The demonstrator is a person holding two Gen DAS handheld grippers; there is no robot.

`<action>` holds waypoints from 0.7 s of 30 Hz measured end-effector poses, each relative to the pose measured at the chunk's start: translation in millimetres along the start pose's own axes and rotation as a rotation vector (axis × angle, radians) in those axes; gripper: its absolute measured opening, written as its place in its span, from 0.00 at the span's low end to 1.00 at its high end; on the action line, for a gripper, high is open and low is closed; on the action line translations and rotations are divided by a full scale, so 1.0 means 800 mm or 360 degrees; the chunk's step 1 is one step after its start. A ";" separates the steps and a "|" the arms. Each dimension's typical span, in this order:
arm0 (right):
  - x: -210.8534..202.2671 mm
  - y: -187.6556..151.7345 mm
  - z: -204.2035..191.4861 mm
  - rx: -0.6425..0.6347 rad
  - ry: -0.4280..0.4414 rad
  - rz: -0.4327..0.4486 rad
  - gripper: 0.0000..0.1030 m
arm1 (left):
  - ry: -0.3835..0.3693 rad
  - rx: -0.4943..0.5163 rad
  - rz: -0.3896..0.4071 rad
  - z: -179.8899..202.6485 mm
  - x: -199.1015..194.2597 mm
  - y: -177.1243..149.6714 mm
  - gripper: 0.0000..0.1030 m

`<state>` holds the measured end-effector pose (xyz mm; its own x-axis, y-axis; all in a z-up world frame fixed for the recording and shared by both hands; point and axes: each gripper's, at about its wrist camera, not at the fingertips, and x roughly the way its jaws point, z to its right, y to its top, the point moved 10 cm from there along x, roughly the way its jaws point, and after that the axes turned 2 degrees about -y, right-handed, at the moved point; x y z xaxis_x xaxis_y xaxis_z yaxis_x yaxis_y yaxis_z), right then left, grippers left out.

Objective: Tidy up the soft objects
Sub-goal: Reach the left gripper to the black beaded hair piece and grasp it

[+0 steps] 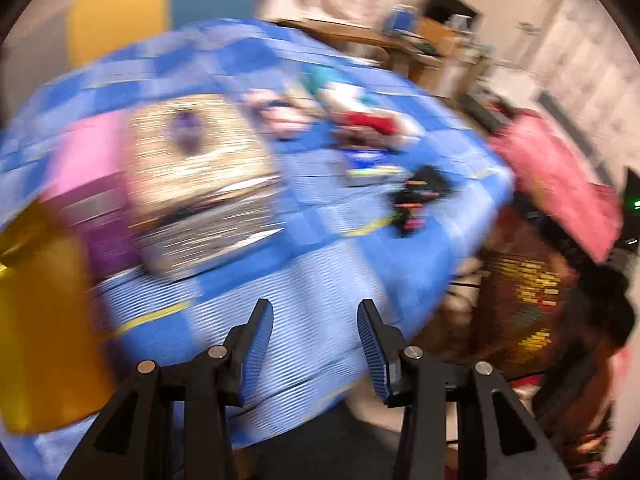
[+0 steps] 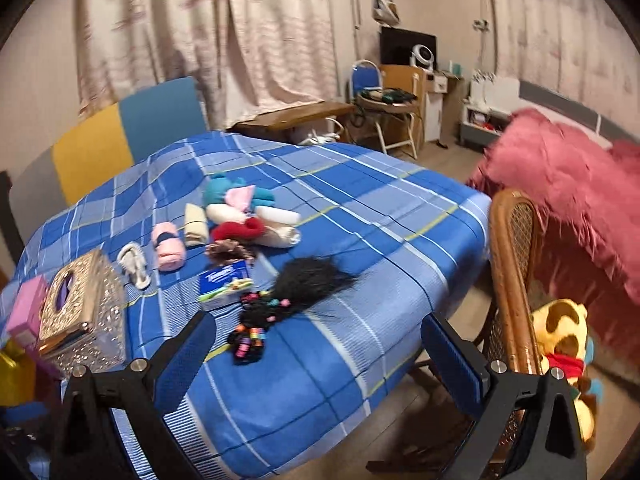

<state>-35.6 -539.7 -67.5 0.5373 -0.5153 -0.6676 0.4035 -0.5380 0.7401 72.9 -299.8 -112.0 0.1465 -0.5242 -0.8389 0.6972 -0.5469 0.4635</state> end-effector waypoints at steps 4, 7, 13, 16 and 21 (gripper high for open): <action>-0.001 0.003 0.023 0.0084 -0.0019 -0.0007 1.00 | -0.0225 0.0081 -0.0029 0.052 0.054 0.029 0.60; -0.003 0.006 0.031 0.0149 0.0009 -0.0009 1.00 | -0.0191 0.0164 -0.0026 0.077 0.100 0.054 0.61; -0.003 0.008 0.040 0.0194 0.0022 0.0005 1.00 | -0.0188 0.0235 -0.0069 0.112 0.173 0.090 0.61; 0.000 0.006 0.040 0.0210 0.0040 -0.0009 1.00 | -0.0148 0.0279 -0.0079 0.123 0.202 0.106 0.60; 0.006 0.001 0.043 0.0238 0.0052 -0.0032 1.00 | -0.0078 0.0273 -0.0080 0.125 0.230 0.117 0.43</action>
<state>-58.2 -565.9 -72.8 0.5550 -0.4826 -0.6776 0.3010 -0.6428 0.7044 95.4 -512.7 -194.5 0.0771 -0.5221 -0.8494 0.5721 -0.6745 0.4665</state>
